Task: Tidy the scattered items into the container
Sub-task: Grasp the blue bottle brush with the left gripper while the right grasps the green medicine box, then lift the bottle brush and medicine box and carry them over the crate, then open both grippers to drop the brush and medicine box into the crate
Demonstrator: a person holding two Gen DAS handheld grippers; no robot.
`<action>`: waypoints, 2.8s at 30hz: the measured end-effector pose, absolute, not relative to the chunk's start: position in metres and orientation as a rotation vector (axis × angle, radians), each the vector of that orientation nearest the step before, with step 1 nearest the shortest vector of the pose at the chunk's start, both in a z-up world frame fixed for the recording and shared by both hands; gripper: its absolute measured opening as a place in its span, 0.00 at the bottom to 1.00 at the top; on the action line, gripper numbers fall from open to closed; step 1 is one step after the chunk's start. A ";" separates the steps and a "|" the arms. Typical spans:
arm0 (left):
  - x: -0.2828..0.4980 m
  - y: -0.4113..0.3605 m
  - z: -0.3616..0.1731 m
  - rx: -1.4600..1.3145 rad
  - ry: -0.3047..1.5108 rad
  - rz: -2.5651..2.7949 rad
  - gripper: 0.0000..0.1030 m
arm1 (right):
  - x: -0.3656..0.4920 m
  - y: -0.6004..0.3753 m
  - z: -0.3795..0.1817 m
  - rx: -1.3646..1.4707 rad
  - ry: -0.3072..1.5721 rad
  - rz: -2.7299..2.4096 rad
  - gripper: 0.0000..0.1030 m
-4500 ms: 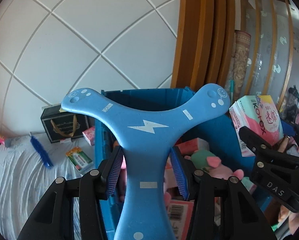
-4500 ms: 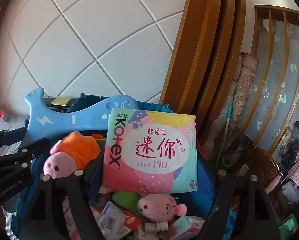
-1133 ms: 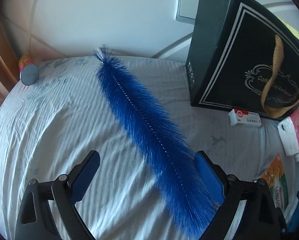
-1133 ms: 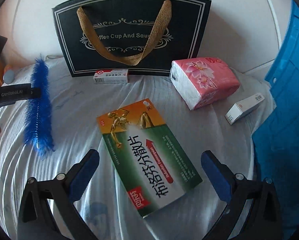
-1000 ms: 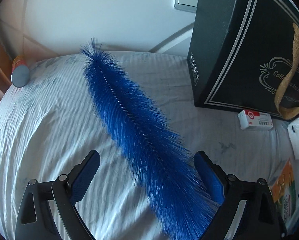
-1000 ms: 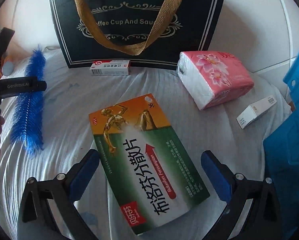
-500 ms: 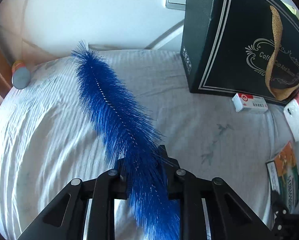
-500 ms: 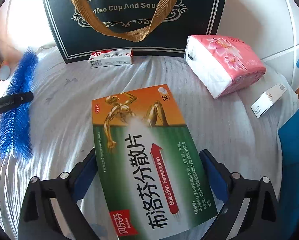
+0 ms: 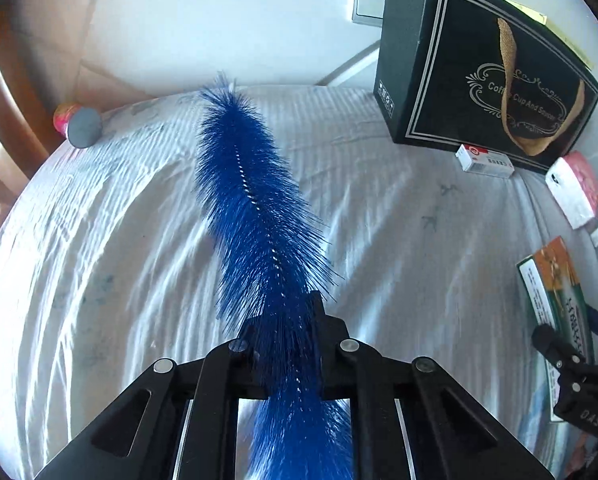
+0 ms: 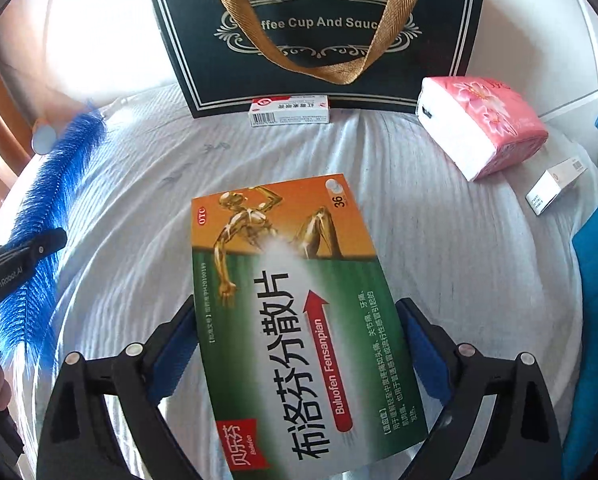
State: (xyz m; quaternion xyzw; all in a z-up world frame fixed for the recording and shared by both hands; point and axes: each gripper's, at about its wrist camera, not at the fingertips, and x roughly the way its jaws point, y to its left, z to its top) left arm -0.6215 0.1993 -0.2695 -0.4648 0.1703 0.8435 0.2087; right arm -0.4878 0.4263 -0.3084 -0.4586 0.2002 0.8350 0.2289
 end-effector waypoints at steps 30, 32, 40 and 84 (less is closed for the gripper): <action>-0.435 0.080 -0.033 -0.748 0.342 2.420 0.11 | -0.374 0.287 -0.049 -0.822 0.296 2.401 0.92; -0.416 0.079 -0.020 -0.719 0.341 2.388 0.11 | -0.353 0.282 -0.034 -0.797 0.293 2.365 0.92; -0.325 0.111 0.028 -0.597 0.340 2.209 0.11 | -0.249 0.283 0.040 -0.657 0.284 2.209 0.92; 0.037 0.356 0.015 -0.607 0.485 1.991 0.74 | 0.103 0.485 -0.004 -0.748 0.386 1.979 0.96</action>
